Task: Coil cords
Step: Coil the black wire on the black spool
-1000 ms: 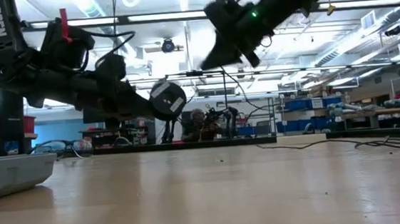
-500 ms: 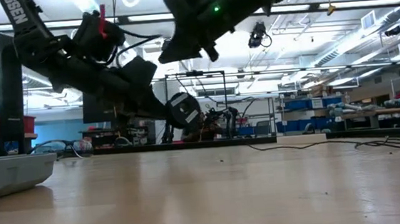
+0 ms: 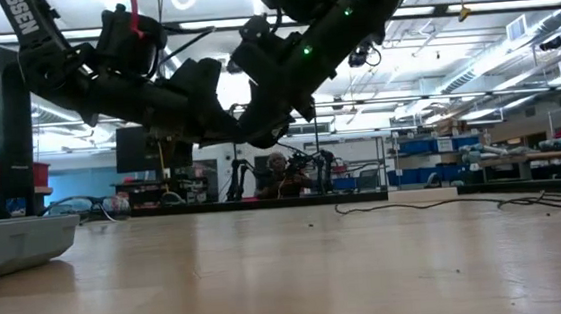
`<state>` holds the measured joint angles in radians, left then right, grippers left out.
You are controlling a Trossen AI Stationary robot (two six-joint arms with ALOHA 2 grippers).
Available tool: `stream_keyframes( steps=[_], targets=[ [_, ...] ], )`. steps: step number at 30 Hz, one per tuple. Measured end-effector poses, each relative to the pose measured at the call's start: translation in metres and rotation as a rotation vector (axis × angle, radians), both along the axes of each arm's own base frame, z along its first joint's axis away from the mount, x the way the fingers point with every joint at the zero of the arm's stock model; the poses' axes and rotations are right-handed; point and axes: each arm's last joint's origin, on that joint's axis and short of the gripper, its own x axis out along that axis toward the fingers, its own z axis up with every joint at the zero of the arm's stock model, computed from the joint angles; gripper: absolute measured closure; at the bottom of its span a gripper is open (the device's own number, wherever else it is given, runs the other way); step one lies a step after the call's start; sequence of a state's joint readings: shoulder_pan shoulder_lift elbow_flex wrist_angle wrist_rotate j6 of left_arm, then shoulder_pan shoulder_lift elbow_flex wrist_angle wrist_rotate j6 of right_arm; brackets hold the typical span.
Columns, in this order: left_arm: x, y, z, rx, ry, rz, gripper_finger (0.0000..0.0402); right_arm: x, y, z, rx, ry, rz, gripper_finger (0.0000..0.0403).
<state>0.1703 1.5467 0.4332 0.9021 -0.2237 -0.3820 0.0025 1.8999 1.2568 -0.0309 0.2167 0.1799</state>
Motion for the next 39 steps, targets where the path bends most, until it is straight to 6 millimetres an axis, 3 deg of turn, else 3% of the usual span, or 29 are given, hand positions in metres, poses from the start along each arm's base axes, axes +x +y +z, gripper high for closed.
stream_keyframes(
  steps=[14, 24, 30, 39],
  targets=[
    [-0.002, -0.003, 0.006, -0.011, -0.107, -0.078, 0.0401, -0.024, 0.006, -0.02, 0.014, 0.293, -0.159, 0.0403],
    [-0.036, -0.006, -0.011, -0.018, -0.172, -0.074, 0.0401, -0.05, 0.021, -0.016, -0.056, 0.464, -0.257, 0.0403],
    [-0.048, -0.01, -0.022, -0.006, -0.13, -0.148, 0.0401, -0.058, 0.015, 0.001, -0.06, 0.44, -0.292, 0.0403],
    [-0.061, -0.016, -0.03, -0.002, -0.099, -0.186, 0.0401, -0.09, -0.004, 0.052, -0.078, 0.366, -0.314, 0.0403]
  ],
)
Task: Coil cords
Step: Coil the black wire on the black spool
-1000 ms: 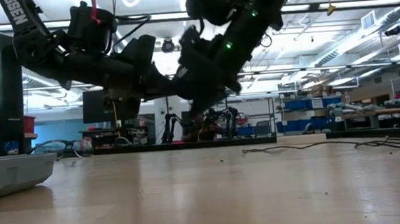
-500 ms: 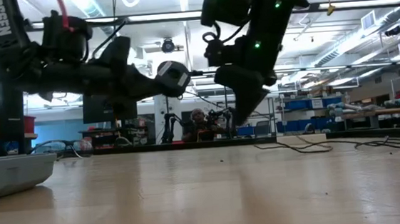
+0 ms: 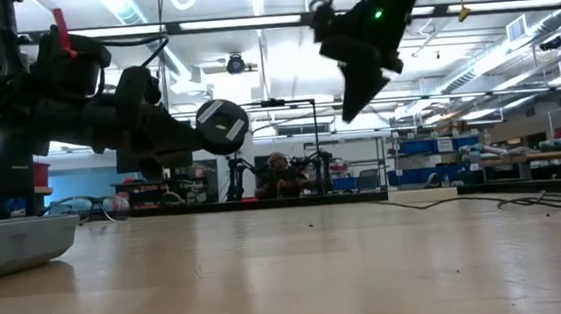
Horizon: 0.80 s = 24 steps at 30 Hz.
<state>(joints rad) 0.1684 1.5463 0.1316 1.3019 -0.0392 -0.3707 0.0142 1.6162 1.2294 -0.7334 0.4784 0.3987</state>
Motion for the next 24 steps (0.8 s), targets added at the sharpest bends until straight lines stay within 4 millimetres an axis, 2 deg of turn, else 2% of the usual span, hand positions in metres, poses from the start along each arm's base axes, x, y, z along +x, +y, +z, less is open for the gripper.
stream_keyframes(
  steps=[3, 6, 9, 13, 17, 21, 24],
  targets=[
    [0.001, 0.0, 0.001, 0.001, -0.012, -0.012, 0.0401, -0.018, -0.004, 0.003, 0.011, -0.071, 0.0, 0.0403],
    [0.003, -0.001, 0.004, 0.003, -0.033, -0.032, 0.0401, -0.036, -0.007, -0.006, 0.07, -0.205, 0.037, 0.0403],
    [0.008, 0.0, 0.005, 0.008, -0.015, -0.04, 0.0401, -0.044, -0.013, -0.025, 0.156, -0.428, 0.098, 0.0403],
    [0.022, -0.001, 0.003, 0.026, 0.09, -0.066, 0.0401, -0.046, -0.026, -0.048, 0.226, -0.647, 0.078, 0.0403],
    [0.039, -0.002, 0.003, 0.046, 0.231, -0.05, 0.0401, -0.032, -0.032, -0.05, 0.249, -0.74, 0.116, 0.0403],
    [0.054, 0.0, 0.007, 0.084, 0.351, -0.008, 0.0401, -0.008, -0.034, -0.041, 0.253, -0.771, 0.167, 0.0403],
    [0.064, 0.002, 0.013, 0.107, 0.428, 0.037, 0.0401, 0.014, -0.035, -0.041, 0.266, -0.756, 0.217, 0.0403]
  ],
)
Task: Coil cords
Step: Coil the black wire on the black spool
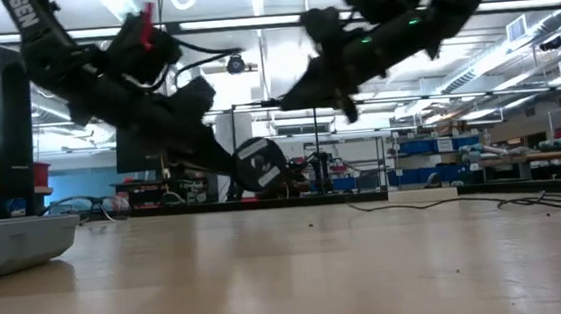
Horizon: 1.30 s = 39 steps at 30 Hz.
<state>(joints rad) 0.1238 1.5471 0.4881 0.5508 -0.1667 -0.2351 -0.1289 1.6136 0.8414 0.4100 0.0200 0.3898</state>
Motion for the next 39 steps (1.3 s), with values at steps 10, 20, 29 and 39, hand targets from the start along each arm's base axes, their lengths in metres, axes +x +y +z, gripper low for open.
stream_keyframes(
  steps=[10, 20, 29, 39],
  targets=[
    [0.012, 0.004, 0.014, 0.049, -0.024, 0.061, 0.0401, 0.05, 0.006, -0.029, 0.002, 0.088, 0.135, 0.0403],
    [0.016, 0.009, 0.024, 0.006, -0.154, 0.094, 0.0401, 0.043, 0.021, -0.058, 0.022, 0.29, 0.107, 0.0403],
    [0.014, 0.006, 0.024, -0.058, -0.212, -0.008, 0.0401, 0.004, 0.018, -0.055, 0.028, 0.403, 0.079, 0.0403],
    [-0.002, 0.002, 0.012, -0.04, -0.25, -0.045, 0.0401, -0.041, 0.005, -0.019, 0.032, 0.18, -0.009, 0.0401]
  ],
)
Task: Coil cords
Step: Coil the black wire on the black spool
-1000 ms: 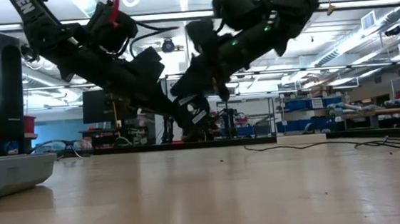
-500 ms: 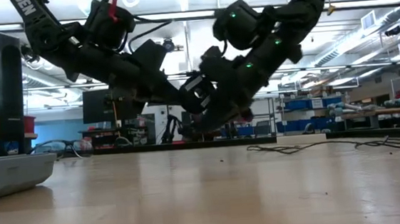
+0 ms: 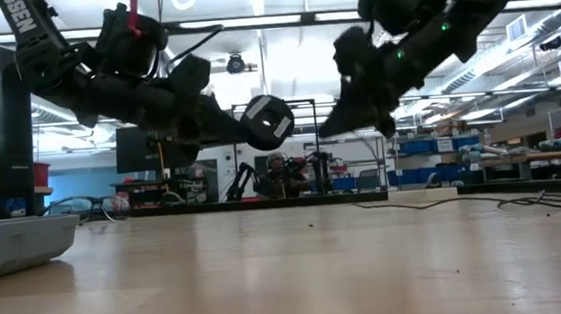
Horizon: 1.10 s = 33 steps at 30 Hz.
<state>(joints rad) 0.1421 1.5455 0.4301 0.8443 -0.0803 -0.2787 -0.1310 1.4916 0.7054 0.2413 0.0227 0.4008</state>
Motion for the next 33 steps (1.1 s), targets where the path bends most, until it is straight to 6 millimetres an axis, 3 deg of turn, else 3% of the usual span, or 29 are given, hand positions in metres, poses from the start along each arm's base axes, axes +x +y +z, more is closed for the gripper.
stream_keyframes(
  steps=[6, 14, 20, 33],
  targets=[
    [-0.003, 0.0, -0.009, 0.037, 0.112, 0.019, 0.0401, 0.012, -0.004, 0.023, -0.017, -0.112, 0.045, 0.0401],
    [-0.007, -0.002, -0.017, 0.064, 0.213, 0.052, 0.0401, 0.035, -0.008, 0.024, -0.032, -0.077, 0.078, 0.0398],
    [-0.008, -0.002, -0.019, 0.062, 0.227, 0.047, 0.0401, 0.023, -0.008, 0.008, 0.031, 0.135, 0.064, 0.0399],
    [-0.016, -0.005, -0.033, 0.016, 0.382, -0.013, 0.0401, 0.006, -0.007, -0.005, 0.084, 0.348, 0.05, 0.0398]
  ],
)
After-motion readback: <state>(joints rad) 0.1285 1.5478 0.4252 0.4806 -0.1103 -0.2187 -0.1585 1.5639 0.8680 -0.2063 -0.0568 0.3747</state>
